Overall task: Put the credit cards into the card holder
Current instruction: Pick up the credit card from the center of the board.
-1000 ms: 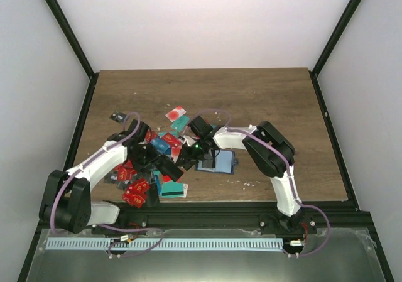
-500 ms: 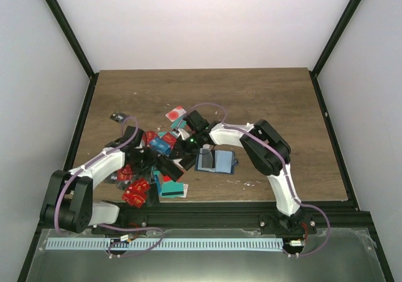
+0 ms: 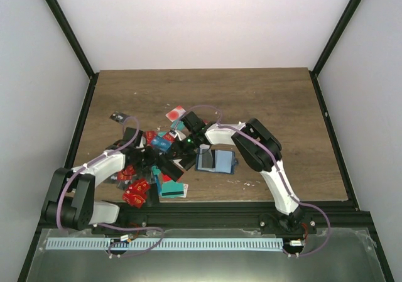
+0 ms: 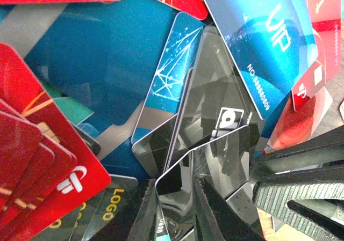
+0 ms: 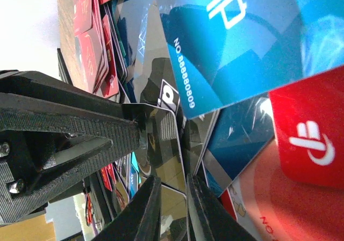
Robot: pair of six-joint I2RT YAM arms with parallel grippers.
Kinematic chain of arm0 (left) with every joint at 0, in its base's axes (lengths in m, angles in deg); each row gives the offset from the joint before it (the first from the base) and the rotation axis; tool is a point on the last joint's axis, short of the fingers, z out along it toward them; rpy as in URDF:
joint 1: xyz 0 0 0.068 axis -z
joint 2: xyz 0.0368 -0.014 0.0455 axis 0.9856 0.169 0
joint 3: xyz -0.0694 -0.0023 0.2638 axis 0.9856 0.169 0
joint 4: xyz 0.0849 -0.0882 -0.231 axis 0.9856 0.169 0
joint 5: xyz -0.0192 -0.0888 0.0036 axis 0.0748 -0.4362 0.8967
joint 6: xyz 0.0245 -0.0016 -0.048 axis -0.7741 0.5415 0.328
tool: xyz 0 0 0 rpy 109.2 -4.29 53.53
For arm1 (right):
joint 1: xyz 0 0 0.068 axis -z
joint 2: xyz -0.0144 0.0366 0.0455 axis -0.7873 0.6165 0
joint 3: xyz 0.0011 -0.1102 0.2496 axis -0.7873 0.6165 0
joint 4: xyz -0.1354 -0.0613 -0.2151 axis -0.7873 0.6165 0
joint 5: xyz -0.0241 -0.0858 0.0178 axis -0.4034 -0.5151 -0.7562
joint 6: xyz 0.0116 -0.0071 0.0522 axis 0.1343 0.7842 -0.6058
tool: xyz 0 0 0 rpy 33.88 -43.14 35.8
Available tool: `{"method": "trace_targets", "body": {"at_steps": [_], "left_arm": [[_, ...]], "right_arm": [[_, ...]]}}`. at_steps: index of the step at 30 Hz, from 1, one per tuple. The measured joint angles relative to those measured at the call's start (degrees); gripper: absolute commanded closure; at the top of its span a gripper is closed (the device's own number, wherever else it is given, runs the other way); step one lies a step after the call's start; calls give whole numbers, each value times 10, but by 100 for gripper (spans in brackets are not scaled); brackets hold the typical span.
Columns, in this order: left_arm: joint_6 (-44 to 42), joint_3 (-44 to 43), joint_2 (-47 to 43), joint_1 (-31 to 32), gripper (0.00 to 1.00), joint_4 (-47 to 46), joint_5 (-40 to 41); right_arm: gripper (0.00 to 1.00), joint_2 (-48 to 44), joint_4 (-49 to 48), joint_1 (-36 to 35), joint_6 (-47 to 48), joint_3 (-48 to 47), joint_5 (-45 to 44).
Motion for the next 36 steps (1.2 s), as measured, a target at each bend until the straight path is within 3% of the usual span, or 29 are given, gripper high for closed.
{"method": "trace_targets", "body": {"at_steps": [4, 9, 17, 24, 30, 36], "left_arm": [[0, 8, 1, -1, 82, -19, -2], [-1, 13, 1, -3, 95, -32, 1], [-22, 1, 15, -6, 96, -38, 0], [-33, -29, -6, -3, 96, 16, 28], [-47, -82, -64, -3, 96, 91, 83], [-92, -187, -70, -3, 96, 160, 115]], "right_arm": [[83, 3, -4, 1, 0, 0, 7], [83, 8, -10, 4, 1, 0, 19], [81, 8, -11, 10, 0, 0, 26], [70, 6, -12, 10, 3, -1, 35], [49, 0, 23, 16, 19, -33, 26], [34, -90, 46, 56, 33, -4, 11]]}}
